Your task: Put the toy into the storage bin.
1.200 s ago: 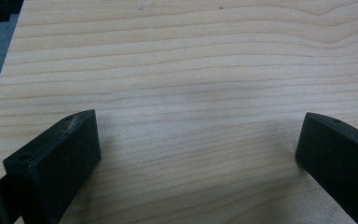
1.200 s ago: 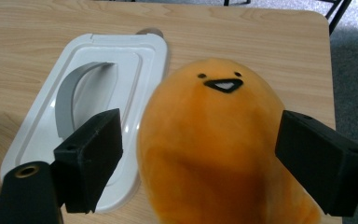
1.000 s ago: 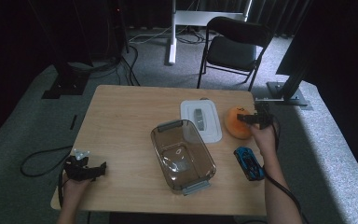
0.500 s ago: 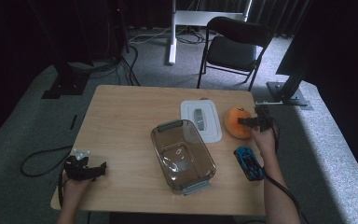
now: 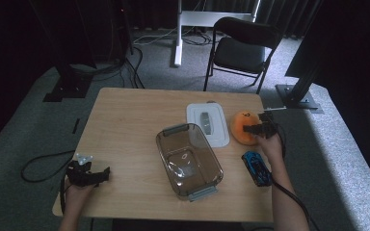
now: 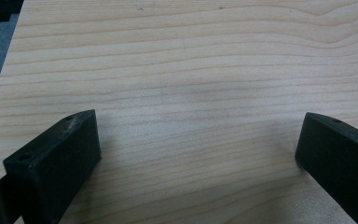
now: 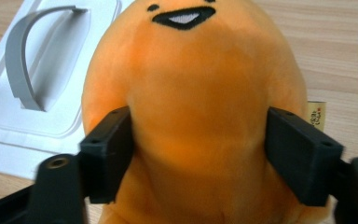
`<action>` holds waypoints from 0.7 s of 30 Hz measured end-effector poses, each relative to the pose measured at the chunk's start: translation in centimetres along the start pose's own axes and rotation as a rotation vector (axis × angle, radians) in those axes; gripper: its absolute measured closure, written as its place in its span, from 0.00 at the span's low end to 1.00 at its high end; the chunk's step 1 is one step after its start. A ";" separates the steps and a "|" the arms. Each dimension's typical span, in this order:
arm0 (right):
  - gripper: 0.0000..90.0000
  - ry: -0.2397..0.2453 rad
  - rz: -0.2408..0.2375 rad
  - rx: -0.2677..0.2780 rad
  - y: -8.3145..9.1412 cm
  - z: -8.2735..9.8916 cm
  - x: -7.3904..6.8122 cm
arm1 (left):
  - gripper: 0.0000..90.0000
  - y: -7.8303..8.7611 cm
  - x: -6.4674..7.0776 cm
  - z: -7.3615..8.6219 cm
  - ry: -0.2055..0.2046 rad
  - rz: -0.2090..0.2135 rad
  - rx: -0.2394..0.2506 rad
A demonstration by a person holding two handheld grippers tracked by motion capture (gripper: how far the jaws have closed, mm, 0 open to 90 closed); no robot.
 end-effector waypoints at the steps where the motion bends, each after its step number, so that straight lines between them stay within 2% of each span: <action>1: 0.35 0.008 0.005 -0.002 -0.1 0.0 -0.1 | 0.00 0.0 0.0 0.0 0.000 0.000 0.000; 4: 0.40 0.015 0.017 -0.007 -0.1 0.1 -0.3 | 0.00 0.0 0.0 0.0 0.000 0.000 0.000; 5: 0.47 0.022 0.020 -0.008 -0.1 0.1 -0.5 | 0.00 0.0 0.0 0.0 0.000 0.000 0.000; 10: 0.63 0.035 0.025 -0.001 0.4 0.2 -0.5 | 0.00 0.0 0.0 0.0 0.000 0.000 0.000; 11: 0.63 0.035 0.025 -0.001 0.4 0.2 -0.5 | 0.00 0.0 0.0 0.0 0.000 0.000 0.000; 14: 0.75 0.011 0.022 0.018 1.0 0.2 -0.3 | 0.00 0.0 0.0 0.0 0.000 0.000 0.000; 21: 0.80 0.015 0.014 0.030 2.0 -0.1 -0.4 | 0.00 0.0 0.0 0.0 0.000 0.000 0.000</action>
Point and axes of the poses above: each handheld gripper's, and its own axes: y roughly backward along the jaws, z roughly out of its underside, x roughly to its right, the point moved 6 cm from there along -y, roughly forward along the jaws, and after that the axes turned 8 degrees about -x, right-handed, at the moved point
